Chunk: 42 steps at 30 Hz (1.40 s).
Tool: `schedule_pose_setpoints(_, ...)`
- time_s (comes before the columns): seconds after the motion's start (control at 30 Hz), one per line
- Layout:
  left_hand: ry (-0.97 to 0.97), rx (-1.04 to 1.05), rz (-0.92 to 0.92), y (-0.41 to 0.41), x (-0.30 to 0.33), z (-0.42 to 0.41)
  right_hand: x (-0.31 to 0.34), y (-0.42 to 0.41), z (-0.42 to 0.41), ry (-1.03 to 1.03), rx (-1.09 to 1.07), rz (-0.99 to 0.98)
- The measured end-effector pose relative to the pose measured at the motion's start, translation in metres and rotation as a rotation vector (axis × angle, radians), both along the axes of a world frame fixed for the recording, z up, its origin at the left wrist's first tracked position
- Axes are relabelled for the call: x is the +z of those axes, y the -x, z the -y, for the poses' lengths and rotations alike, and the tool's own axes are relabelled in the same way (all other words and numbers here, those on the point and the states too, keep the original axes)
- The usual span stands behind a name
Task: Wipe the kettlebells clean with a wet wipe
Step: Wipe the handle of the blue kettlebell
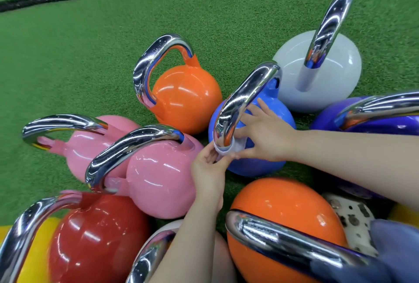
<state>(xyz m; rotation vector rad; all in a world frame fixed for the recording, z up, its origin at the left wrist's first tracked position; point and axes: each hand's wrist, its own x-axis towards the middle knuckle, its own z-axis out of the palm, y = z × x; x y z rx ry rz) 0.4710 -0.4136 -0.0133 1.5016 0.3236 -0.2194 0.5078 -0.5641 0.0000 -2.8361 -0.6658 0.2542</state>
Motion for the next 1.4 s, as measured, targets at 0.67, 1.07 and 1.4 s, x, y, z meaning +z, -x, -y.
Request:
schedule_pose_setpoints(0.67,-0.567,-0.262,0.360,-0.013,0.053,0.000,0.028,-0.003,0.004,-0.882,-0.333,-0.429)
schedule_pose_setpoints(1.07,-0.661,-0.694,0.153,-0.076,0.111,0.030,0.030,-0.002,0.013,-1.586,-0.631,-0.870)
schedule_pose_setpoints(1.4,-0.232,-0.229,-0.222,-0.047,0.055,0.008,0.025,0.001,0.026,-1.097,-0.482,-0.706)
